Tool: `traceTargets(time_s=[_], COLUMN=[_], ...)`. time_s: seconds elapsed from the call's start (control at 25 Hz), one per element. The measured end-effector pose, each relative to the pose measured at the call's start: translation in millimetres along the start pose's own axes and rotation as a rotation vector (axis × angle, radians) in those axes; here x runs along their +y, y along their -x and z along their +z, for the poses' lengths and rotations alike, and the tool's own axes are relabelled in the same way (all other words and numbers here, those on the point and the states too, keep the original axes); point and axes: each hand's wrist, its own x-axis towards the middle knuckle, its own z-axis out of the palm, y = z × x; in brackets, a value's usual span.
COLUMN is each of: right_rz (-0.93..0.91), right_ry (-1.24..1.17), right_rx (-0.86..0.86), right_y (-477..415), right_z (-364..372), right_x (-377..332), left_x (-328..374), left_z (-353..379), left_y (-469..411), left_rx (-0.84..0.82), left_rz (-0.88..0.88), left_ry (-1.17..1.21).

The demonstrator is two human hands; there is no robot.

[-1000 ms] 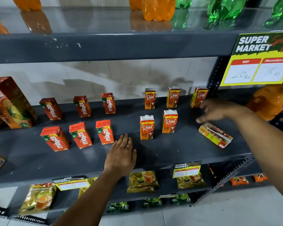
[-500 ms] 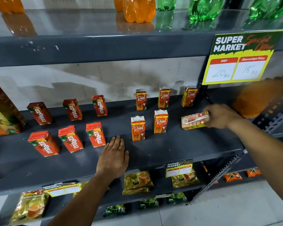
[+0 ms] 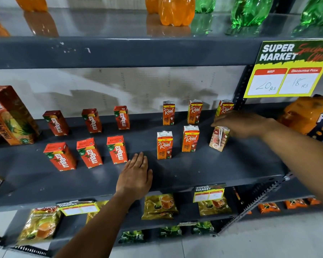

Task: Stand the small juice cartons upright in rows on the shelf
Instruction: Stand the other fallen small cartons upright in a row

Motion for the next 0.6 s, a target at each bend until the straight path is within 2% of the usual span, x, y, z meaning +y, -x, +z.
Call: traceTargets(time_s=[0.24, 0.52, 0.6], right_rz=[0.29, 0.443, 0.445], right_ry=[-0.085, -0.176, -0.276], right_rx=[-0.081, -0.016, 0.018], right_y=[-10, -11, -4], right_z=[5, 9, 7], right_x=[8, -4, -2], left_x=[-1, -1, -1], left_z=[2, 2, 1], left_y=[-1, -1, -2], left_rx=[-0.011, -0.014, -0.02], left_rz=[-0.01, -0.014, -0.016], left_ry=[-0.011, 0.004, 0.022])
